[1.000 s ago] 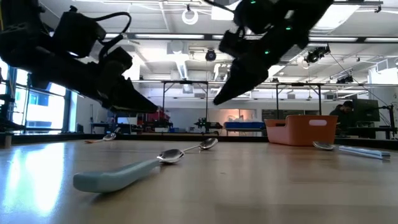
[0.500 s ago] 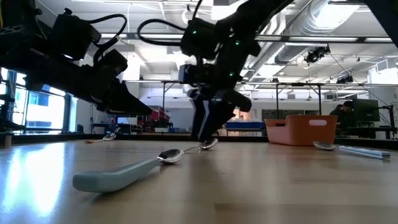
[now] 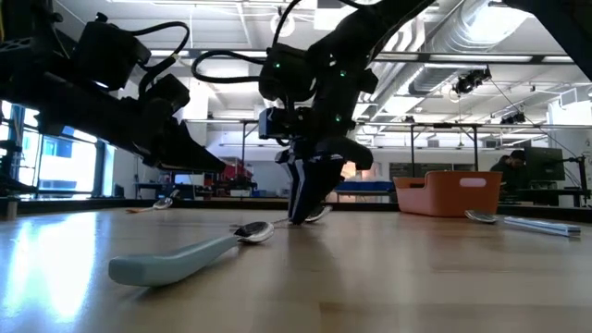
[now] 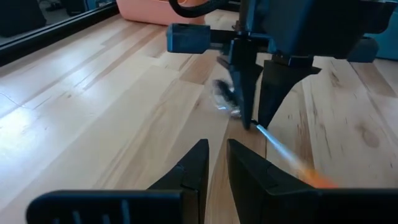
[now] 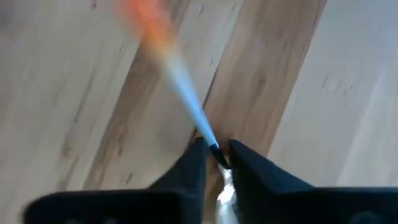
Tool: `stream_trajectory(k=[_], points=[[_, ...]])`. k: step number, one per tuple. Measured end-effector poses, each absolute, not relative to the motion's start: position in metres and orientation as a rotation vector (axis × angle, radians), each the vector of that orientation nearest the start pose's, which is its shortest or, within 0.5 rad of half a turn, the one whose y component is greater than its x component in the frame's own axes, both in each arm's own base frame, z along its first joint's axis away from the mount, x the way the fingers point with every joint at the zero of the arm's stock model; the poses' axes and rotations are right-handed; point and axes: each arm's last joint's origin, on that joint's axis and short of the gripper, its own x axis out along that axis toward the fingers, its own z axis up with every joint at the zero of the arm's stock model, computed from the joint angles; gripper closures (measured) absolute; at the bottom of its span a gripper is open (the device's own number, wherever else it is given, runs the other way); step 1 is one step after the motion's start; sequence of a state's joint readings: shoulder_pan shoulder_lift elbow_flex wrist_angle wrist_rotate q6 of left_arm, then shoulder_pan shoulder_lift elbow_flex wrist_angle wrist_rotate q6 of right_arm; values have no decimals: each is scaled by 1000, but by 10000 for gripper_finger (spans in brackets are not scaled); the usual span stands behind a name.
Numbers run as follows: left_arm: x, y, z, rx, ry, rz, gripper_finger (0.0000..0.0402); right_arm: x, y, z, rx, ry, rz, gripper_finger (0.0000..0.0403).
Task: Sort silverware by color (type)
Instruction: Put the bottom right orange spoon into the dark blue bin
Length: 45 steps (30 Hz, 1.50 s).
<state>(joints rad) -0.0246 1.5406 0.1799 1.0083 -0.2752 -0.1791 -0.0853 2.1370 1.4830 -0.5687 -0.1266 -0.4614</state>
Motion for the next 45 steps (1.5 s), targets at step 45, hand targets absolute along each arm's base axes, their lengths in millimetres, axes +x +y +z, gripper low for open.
stream_trajectory(k=[45], points=[[213, 2, 111, -43, 301, 258, 355, 166, 267, 267, 951, 1449, -933, 400]])
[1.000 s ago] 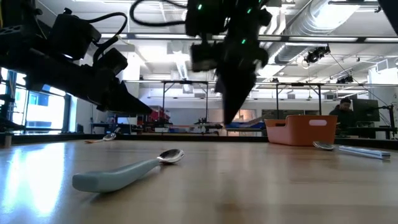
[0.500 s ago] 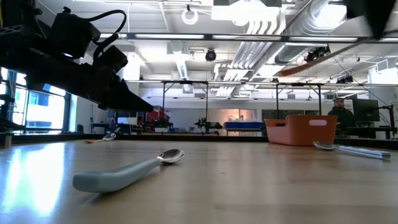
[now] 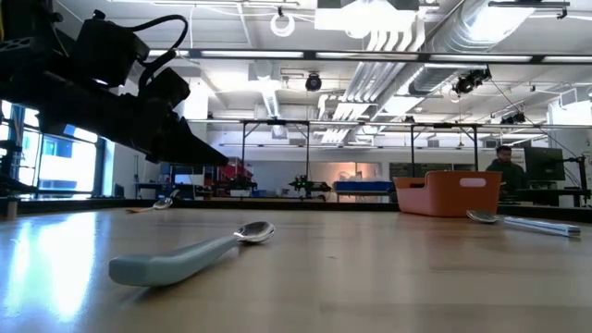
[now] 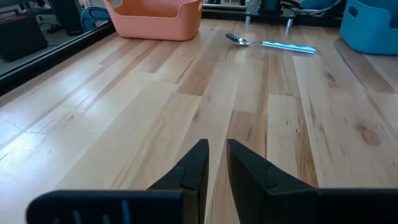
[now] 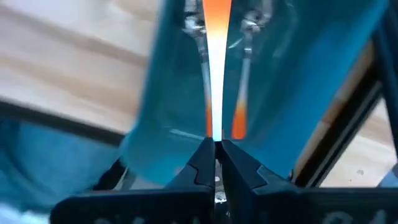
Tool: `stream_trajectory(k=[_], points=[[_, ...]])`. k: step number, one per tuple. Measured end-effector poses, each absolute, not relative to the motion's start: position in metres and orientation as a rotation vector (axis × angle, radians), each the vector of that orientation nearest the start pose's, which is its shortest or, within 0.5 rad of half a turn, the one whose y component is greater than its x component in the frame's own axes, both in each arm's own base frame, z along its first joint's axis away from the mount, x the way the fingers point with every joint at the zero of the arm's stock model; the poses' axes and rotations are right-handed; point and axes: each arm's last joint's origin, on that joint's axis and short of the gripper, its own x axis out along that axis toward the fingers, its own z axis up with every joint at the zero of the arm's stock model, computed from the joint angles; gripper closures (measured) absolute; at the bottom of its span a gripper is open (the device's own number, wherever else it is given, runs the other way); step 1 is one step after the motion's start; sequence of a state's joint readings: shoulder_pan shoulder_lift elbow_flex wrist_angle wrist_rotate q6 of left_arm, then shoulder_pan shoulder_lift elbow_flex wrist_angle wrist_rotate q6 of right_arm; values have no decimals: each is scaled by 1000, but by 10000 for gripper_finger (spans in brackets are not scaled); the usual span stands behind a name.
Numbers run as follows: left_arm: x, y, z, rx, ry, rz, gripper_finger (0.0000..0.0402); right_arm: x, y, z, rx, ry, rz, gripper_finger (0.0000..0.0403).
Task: Sort silverware by color (type)
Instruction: Put the bottom right orange spoon into the dark blue bin, then put the blue spoon into the orange bin
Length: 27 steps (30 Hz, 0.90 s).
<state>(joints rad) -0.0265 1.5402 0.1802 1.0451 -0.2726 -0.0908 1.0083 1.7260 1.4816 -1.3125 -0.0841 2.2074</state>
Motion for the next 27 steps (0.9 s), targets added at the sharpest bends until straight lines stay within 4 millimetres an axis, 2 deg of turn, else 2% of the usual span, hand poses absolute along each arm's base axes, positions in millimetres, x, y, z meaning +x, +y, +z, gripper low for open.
stream_trajectory(k=[3, 10, 14, 18, 22, 27], points=[[213, 2, 111, -45, 301, 258, 355, 159, 267, 255, 947, 1431, -1000, 400], [213, 2, 111, -62, 299, 261, 355, 167, 246, 206, 943, 1427, -1099, 401], [213, 2, 111, -62, 299, 260, 355, 165, 243, 177, 988, 1460, -1045, 400], [213, 2, 111, -62, 299, 260, 355, 163, 238, 158, 982, 1493, -990, 397], [213, 2, 111, -63, 299, 258, 355, 163, 231, 160, 914, 1590, -1003, 362], [213, 0, 111, -74, 303, 207, 355, 171, 228, 190, 775, 1660, -986, 300]])
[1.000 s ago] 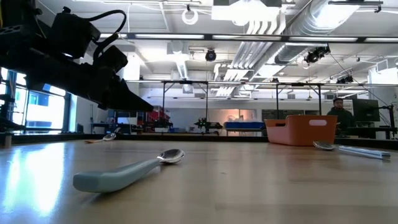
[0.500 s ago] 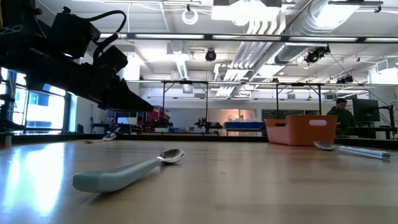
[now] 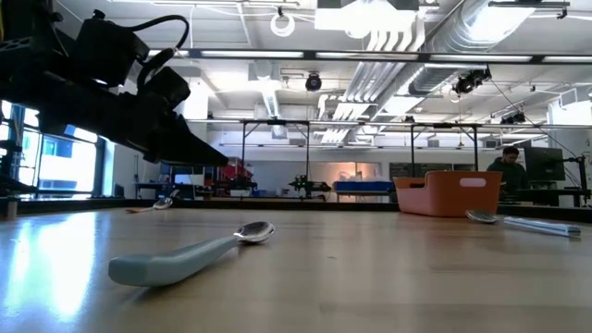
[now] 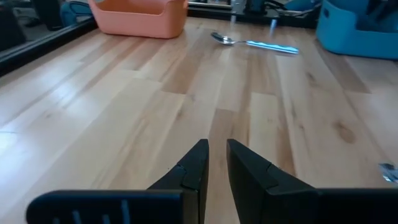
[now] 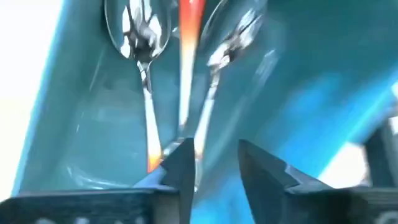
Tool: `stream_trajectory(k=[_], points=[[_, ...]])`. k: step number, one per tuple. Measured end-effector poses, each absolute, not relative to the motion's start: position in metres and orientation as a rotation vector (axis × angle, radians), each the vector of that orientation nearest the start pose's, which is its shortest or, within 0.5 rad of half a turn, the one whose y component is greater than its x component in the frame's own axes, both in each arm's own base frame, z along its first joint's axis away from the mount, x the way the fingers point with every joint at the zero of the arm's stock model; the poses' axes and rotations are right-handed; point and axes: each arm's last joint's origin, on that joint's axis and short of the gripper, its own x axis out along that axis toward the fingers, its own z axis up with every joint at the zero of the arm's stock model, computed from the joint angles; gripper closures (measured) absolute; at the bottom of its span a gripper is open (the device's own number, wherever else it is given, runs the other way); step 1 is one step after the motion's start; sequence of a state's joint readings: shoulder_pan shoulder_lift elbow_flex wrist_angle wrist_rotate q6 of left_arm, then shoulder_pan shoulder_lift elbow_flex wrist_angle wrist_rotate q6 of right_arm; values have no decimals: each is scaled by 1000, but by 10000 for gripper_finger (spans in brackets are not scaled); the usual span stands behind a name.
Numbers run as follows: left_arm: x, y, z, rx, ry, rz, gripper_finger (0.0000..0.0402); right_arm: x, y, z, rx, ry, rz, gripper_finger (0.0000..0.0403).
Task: Sort silverware by color (type)
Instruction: Put the blue spoon into the orange bin
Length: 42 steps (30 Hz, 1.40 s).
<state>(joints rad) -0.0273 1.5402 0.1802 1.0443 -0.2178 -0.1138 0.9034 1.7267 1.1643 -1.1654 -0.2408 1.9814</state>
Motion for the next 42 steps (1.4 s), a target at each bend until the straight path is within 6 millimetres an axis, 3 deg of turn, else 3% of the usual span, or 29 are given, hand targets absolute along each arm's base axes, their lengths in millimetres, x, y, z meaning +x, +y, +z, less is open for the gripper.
stream_trajectory(k=[3, 6, 10, 13, 16, 22, 30, 36, 42], points=[[213, 0, 111, -84, 304, 184, 355, 178, 226, 213, 682, 1662, -943, 284], [213, -1, 110, -87, 307, 164, 355, 189, 221, 235, 581, 1623, -861, 293], [213, -1, 110, -84, 311, 156, 355, 210, 208, 253, 446, 1488, -752, 335], [213, -1, 108, -79, 328, 157, 355, 224, 196, 254, 352, 1446, -679, 376], [212, -1, 105, -66, 362, 156, 355, 238, 184, 247, 252, 1409, -601, 398], [211, -1, 104, -54, 383, 155, 355, 277, 158, 221, 42, 1264, -343, 399], [211, -1, 104, -53, 383, 155, 355, 325, 114, 179, -37, 920, -14, 402], [211, -1, 104, -53, 383, 155, 355, 333, 95, 163, -24, 615, 147, 403], [211, -1, 104, -45, 382, 154, 355, 333, 93, 155, -38, 555, 158, 403]])
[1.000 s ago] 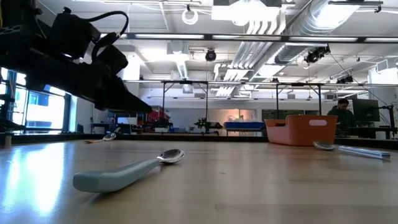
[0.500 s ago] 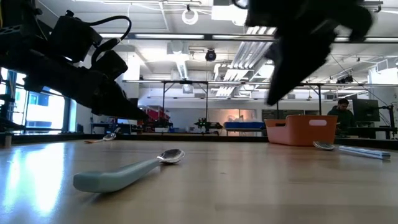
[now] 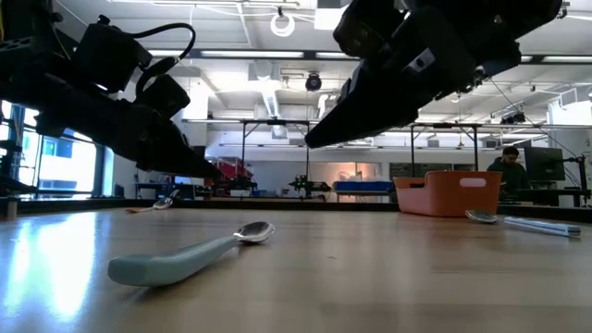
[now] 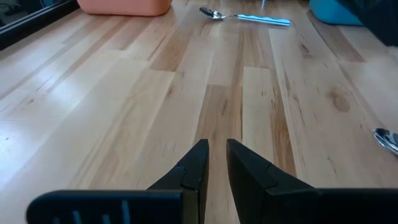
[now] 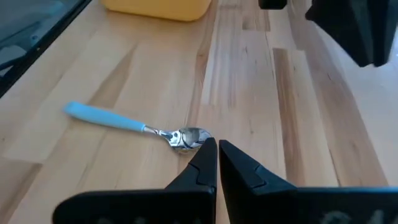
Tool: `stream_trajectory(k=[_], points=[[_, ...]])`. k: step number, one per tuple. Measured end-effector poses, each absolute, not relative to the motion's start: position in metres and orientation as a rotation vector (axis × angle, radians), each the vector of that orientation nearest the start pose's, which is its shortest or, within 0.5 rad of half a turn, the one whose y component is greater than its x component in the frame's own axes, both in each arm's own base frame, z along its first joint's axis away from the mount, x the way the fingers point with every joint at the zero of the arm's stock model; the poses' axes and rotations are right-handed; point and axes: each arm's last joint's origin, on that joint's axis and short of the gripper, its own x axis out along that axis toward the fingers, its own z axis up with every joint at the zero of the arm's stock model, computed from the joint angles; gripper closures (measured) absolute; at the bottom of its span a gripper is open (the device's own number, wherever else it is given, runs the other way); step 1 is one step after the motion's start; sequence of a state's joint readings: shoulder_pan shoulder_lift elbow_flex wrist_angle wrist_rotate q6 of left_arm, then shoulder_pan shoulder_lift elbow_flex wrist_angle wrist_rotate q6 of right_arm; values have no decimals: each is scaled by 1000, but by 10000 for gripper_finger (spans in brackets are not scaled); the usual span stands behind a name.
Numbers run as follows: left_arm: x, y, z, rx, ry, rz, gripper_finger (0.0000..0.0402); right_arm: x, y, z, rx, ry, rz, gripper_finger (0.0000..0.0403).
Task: Sort silverware by color (type)
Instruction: Put the blue spoon into the orange bin
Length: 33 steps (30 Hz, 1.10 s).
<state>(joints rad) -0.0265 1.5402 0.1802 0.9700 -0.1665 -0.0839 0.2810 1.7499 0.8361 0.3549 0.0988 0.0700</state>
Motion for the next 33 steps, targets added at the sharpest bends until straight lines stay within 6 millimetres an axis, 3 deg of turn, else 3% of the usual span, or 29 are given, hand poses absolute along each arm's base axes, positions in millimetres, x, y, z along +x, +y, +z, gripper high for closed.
stream_trajectory(k=[9, 24, 27, 33], points=[[211, -1, 104, -49, 377, 155, 355, 351, 98, 131, -54, 571, 164, 403], [211, -1, 104, -45, 383, 154, 355, 356, 102, 133, -49, 553, 240, 402], [211, -1, 104, -45, 384, 155, 355, 363, 104, 141, -72, 578, 249, 385], [211, -1, 103, -37, 389, 154, 355, 392, 115, 159, -214, 688, 364, 312]])
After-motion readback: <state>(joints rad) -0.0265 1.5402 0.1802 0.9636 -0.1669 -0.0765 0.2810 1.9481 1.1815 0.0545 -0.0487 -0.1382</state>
